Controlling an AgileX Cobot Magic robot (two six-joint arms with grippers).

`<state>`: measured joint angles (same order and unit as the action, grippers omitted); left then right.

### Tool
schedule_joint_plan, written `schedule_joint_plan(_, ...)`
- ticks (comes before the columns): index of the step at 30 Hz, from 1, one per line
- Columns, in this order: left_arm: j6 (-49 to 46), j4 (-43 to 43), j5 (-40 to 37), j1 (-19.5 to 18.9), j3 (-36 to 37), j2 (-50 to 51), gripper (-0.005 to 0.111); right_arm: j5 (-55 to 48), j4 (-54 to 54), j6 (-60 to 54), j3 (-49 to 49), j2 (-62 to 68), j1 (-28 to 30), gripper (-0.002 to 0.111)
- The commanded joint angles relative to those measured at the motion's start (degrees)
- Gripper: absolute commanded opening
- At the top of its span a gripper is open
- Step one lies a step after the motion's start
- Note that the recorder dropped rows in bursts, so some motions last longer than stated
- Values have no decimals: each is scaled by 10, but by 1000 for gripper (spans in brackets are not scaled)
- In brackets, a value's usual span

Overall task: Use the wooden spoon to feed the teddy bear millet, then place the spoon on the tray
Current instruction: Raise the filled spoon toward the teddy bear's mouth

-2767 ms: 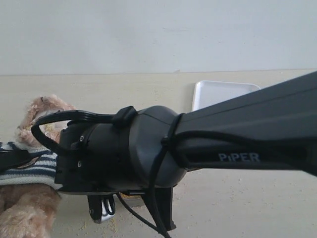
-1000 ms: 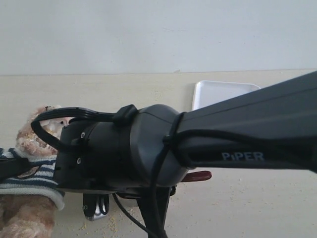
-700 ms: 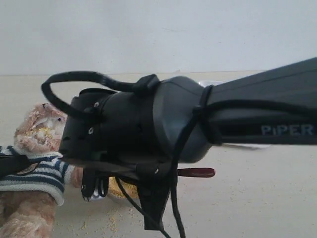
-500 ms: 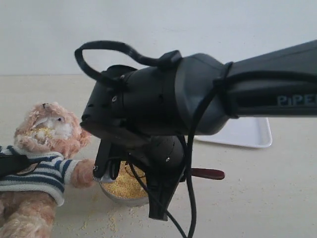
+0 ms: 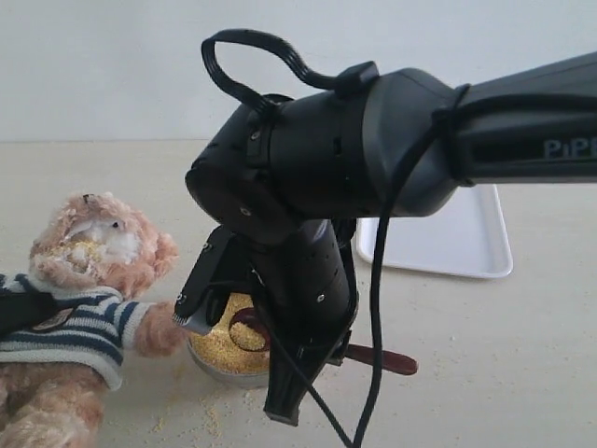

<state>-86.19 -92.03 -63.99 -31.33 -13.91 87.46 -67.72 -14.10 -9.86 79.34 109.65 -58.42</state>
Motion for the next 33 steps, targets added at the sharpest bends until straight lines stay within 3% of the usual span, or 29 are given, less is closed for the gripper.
schedule_joint_plan(1, -1, 21, -37, -1, 0, -1, 5, 5, 21, -5, 1, -7, 2, 0)
schedule_joint_plan(14, -1, 47, -44, -1, 39, -1, 5, 7, 20, -6, 1, -59, 2, 0)
schedule_joint_plan(24, -1, 48, 2, -1, 50, -1, 5, 8, 22, 4, 1, -100, 2, 0)
schedule_joint_plan(33, 5, 45, 2, -1, 50, -1, 5, 67, 94, 5, 16, -100, 2, 0)
